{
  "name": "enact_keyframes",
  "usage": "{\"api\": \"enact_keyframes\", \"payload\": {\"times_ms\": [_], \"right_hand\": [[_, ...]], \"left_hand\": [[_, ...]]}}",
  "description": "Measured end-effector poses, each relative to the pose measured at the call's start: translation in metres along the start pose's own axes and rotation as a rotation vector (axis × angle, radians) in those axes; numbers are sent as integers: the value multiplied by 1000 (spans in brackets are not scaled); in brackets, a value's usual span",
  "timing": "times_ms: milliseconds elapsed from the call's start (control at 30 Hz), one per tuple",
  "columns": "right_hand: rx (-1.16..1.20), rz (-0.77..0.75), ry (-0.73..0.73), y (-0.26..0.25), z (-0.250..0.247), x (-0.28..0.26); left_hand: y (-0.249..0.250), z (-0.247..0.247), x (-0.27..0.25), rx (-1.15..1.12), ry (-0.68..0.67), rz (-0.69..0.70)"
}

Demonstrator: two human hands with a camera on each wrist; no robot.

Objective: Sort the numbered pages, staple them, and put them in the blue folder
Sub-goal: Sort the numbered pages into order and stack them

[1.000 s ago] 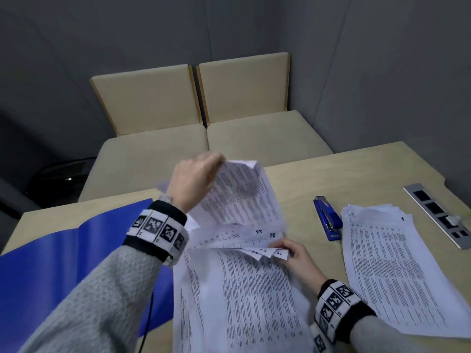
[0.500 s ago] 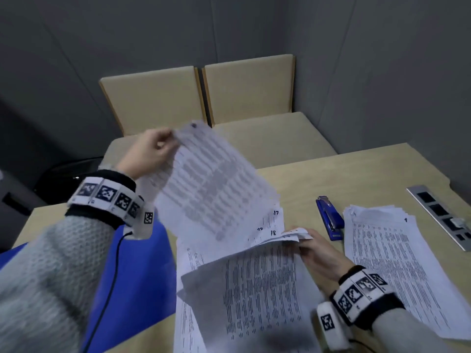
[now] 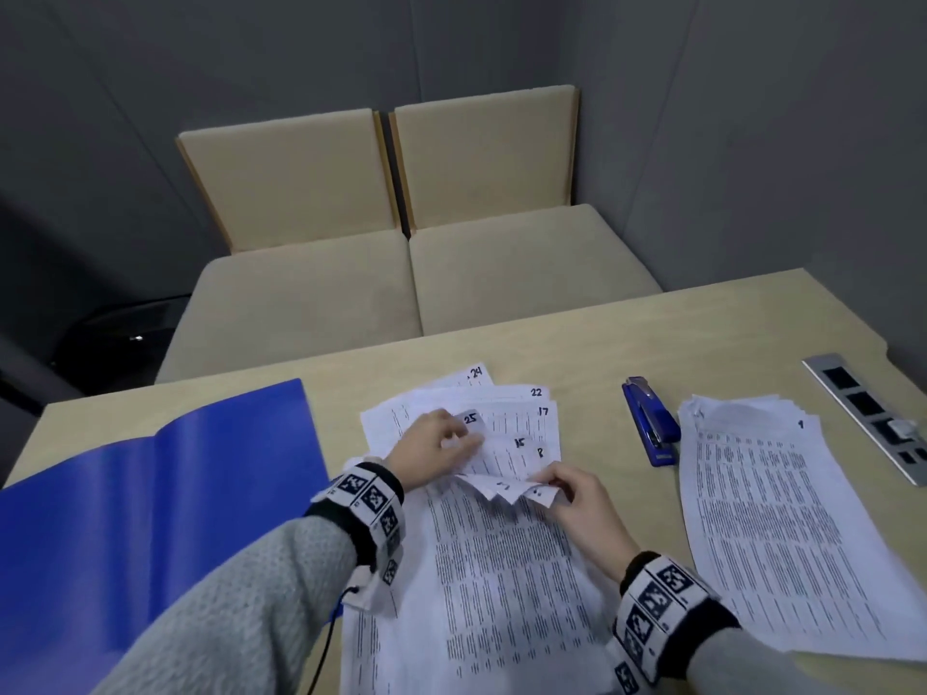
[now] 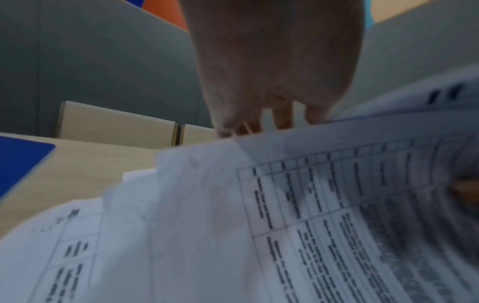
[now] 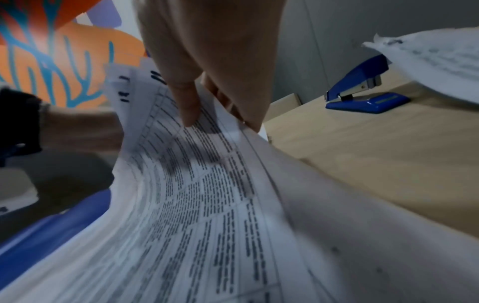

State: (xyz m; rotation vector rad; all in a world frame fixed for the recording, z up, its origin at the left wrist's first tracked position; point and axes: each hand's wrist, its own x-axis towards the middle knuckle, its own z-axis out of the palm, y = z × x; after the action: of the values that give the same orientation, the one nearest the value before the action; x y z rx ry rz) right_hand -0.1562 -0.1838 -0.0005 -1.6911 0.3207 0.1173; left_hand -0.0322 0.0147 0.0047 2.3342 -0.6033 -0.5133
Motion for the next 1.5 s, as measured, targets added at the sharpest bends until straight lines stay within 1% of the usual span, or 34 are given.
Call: {"api": "enact_keyframes", "payload": {"times_ms": [33,67,133,267,333,500,600,667,767,800,833,900,1000,1067,1133,1167,1233,1267,1333,1367,1433,1500], "right_hand": [[8,9,-6,3,-1,-2],[19,19,-11,6,-1,-3],[27,34,-23,10,-3,-5],[162,74,25,12,-2,-7],[153,77,43,13,-3,-8],[38,29,-30,18,-5,-3],[9,49,-29,23,-5,-1],[29,55,-25,23,-4,-1],[54,58,-28,23,-3,0],[58,59,-27,23,-3,0],[65,60,-27,24,-3,1],[73,66,-21,24,-3,2],[76,69,-15,25,-4,3],[82,79,-21,26,-4,3],[107,92,-31,25,-3,3],[119,94,-31,25,-2,3],[152,94,-27,22,-1,1],[172,92,-25,20,-1,1],[189,92,-20,19,-1,1],[188,91,-19,20,-1,2],[182,93,-24,21,0,3],[198,119,-38,20,1,2]], "left_hand": [[-4,3,3,55,92,-32],[-6,4,5,92,143,-68],[-9,7,7,73,142,-95],[-8,9,1,56,183,13],[-7,10,-4,68,141,41],[-5,13,-13,27,-18,28],[-3,15,-13,10,-63,-27],[1,14,-10,-14,-71,-89],[5,11,0,-88,5,-194],[5,9,5,-70,12,-215],[5,7,8,-23,-10,-222],[8,6,13,61,-74,-220],[13,2,14,122,-146,-225],[16,1,16,251,-173,-230],[19,-1,15,410,-151,-187],[21,-2,13,503,-114,-118],[24,-4,6,682,27,133],[24,-4,1,733,92,238],[26,-7,-8,676,217,346],[28,-12,-13,608,239,371],[34,-27,-21,516,269,393],[40,-47,-27,539,340,395]]}}
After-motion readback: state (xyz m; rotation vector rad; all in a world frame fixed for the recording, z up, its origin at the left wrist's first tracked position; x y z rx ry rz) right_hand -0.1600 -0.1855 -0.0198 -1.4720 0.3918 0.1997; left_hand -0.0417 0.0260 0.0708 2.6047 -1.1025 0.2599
